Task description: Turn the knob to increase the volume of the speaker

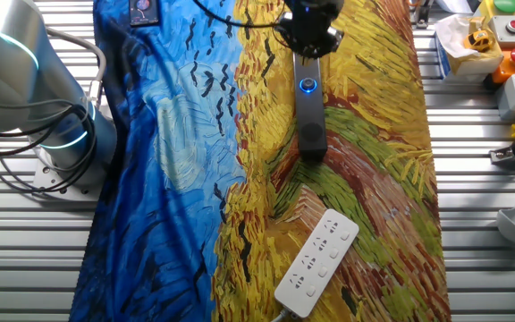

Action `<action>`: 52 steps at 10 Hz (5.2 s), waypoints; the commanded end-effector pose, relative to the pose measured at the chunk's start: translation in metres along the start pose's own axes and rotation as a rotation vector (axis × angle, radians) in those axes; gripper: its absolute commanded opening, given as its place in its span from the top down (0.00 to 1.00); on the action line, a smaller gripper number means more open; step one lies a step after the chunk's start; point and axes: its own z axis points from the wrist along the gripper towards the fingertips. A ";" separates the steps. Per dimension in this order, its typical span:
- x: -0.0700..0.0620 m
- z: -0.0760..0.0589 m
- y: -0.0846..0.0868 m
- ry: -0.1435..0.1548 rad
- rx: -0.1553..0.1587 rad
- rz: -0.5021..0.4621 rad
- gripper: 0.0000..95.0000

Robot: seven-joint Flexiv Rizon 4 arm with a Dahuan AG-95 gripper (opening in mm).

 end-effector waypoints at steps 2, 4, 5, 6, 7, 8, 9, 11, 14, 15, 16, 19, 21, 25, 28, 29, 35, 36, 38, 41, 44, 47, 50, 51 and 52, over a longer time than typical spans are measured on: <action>0.009 -0.006 -0.006 -0.001 0.008 0.009 1.00; 0.009 -0.006 -0.006 -0.010 -0.001 0.031 1.00; 0.009 -0.006 -0.006 -0.011 -0.003 0.032 0.80; 0.009 -0.006 -0.006 -0.003 -0.004 0.042 0.60; 0.009 -0.006 -0.006 0.003 -0.004 0.045 0.40; 0.009 -0.006 -0.006 0.010 -0.001 0.050 0.40; 0.009 -0.006 -0.006 0.015 0.000 0.040 0.40; 0.009 -0.006 -0.006 0.008 0.000 -0.023 0.40; 0.003 0.011 -0.009 0.003 -0.002 -0.071 0.40; -0.001 0.019 -0.010 0.004 0.000 -0.090 0.40; -0.003 0.027 -0.011 0.003 -0.002 -0.118 0.40; -0.005 0.045 -0.012 -0.002 -0.005 -0.203 0.60; -0.004 0.056 -0.013 -0.013 -0.008 -0.239 0.60; -0.003 0.069 -0.013 -0.020 -0.008 -0.282 0.60; -0.003 0.072 -0.011 -0.018 -0.009 -0.289 0.60; -0.003 0.073 -0.008 -0.019 -0.009 -0.287 0.60; 0.001 0.076 -0.001 -0.013 -0.003 -0.283 0.60; 0.001 0.076 -0.001 -0.010 -0.002 -0.283 0.80; 0.001 0.077 -0.001 -0.006 0.005 -0.296 0.80; 0.001 0.077 -0.001 -0.005 0.012 -0.299 0.80; 0.001 0.077 -0.002 -0.008 0.021 -0.262 1.00; 0.000 0.077 -0.003 -0.017 0.030 -0.165 1.00; 0.000 0.077 -0.003 -0.028 0.046 0.079 1.00; 0.001 0.077 -0.004 -0.036 0.049 0.197 1.00; 0.001 0.077 -0.004 -0.037 0.051 0.264 1.00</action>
